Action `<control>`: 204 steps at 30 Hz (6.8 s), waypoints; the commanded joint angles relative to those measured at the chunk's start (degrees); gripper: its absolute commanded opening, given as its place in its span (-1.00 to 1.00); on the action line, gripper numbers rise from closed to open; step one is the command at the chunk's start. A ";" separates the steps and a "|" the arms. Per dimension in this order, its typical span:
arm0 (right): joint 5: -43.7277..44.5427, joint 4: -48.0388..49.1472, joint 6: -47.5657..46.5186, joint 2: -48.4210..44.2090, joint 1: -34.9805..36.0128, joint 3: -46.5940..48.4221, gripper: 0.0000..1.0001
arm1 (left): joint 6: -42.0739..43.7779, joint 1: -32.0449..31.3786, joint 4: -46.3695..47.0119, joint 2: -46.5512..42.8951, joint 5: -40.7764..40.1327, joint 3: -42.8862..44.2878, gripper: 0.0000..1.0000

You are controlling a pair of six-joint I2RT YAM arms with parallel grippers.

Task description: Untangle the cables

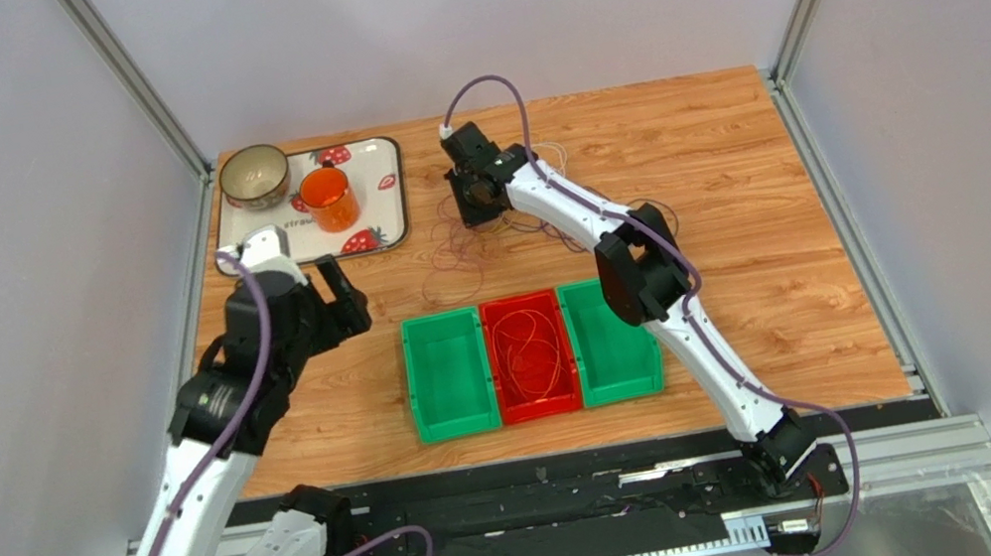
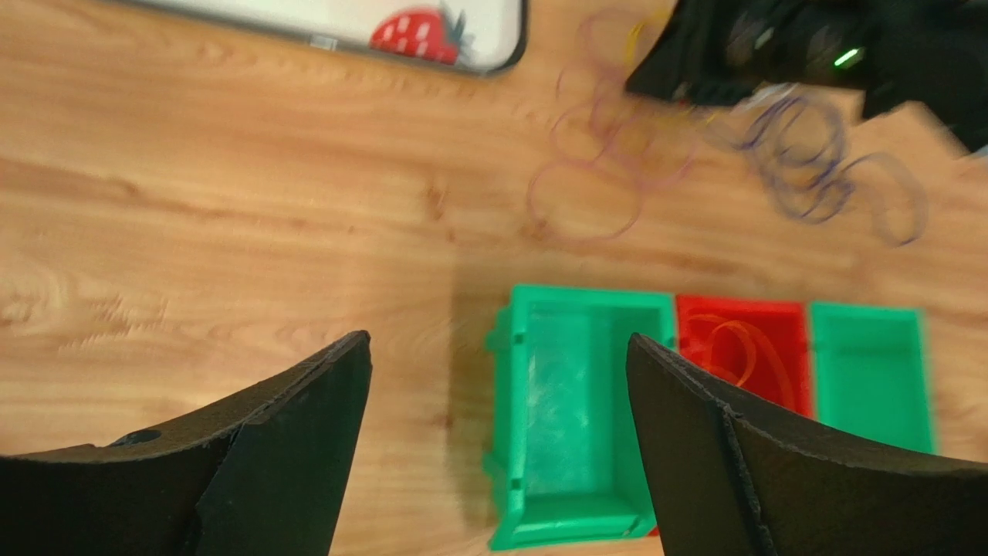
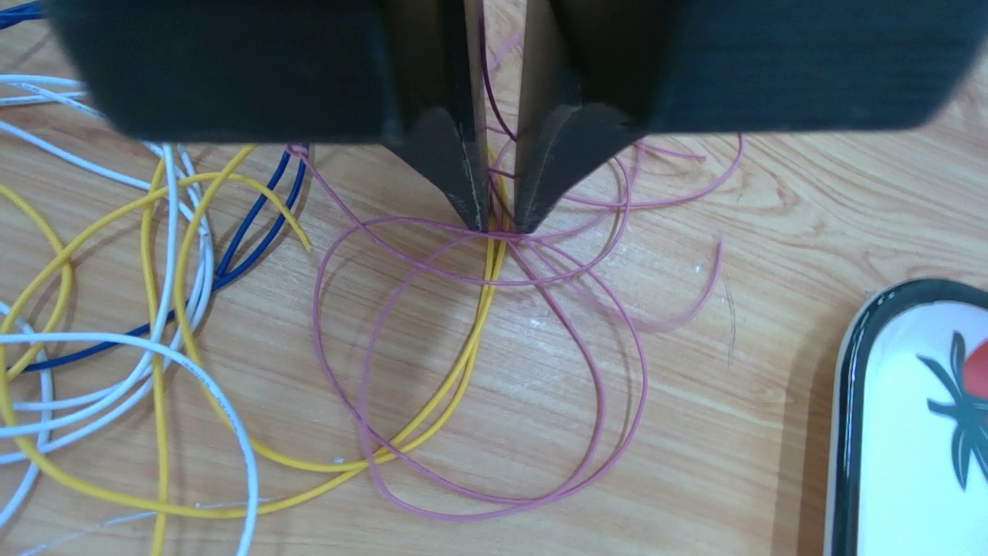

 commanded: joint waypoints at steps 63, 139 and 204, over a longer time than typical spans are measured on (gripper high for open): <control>-19.96 17.16 3.97 -52.51 0.50 -17.16 -1.00 | 9.47 0.35 -10.23 20.34 -13.16 9.80 0.20; -27.98 19.80 6.78 -48.48 12.63 -54.89 -1.00 | 9.91 5.01 1.72 5.49 1.78 4.62 0.94; 4.02 -2.35 2.56 -42.84 21.86 -39.75 -0.03 | 10.44 5.01 1.99 7.95 3.62 3.91 0.90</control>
